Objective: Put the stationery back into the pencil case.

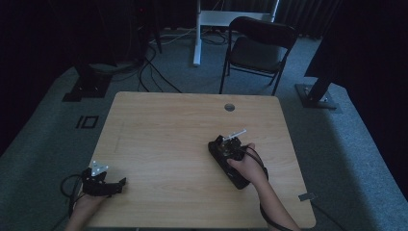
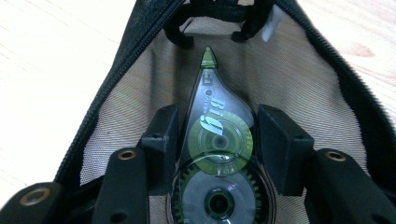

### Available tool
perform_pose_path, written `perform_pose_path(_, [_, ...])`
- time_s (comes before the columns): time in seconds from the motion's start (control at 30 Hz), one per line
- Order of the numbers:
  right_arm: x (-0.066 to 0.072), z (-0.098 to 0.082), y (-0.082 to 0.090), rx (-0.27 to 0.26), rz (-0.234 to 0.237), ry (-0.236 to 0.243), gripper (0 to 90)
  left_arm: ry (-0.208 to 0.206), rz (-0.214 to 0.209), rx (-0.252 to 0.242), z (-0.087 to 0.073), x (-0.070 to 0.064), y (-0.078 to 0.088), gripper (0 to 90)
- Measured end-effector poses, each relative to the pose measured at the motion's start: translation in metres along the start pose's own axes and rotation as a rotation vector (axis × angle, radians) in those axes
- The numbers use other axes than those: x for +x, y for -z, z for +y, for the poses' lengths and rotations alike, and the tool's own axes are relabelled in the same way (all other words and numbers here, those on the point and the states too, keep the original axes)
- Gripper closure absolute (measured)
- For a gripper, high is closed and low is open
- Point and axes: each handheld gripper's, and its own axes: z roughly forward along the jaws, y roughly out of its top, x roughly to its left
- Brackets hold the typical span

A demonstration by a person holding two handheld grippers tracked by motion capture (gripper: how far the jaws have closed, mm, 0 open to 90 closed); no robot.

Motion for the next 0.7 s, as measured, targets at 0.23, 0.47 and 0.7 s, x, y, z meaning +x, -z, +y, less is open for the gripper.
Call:
perform_pose_path(0.23, [-0.0035, 0.0019, -0.0024, 0.014, 0.01, -0.022, 49.7, 0.0, 0.0, 0.0, 0.0, 0.0, 0.0, 0.1])
perform_pose_path(0.47, [-0.0047, 0.0018, -0.0026, 0.02, 0.019, -0.013, 48.0, 0.0, -0.001, -0.001, 0.0, -0.0002, -0.0001, 0.1])
perform_pose_path(0.7, [-0.0063, -0.0004, 0.0048, -0.016, 0.038, -0.021, 44.8, 0.0, -0.002, -0.001, 0.0, -0.0002, -0.0001, 0.1])
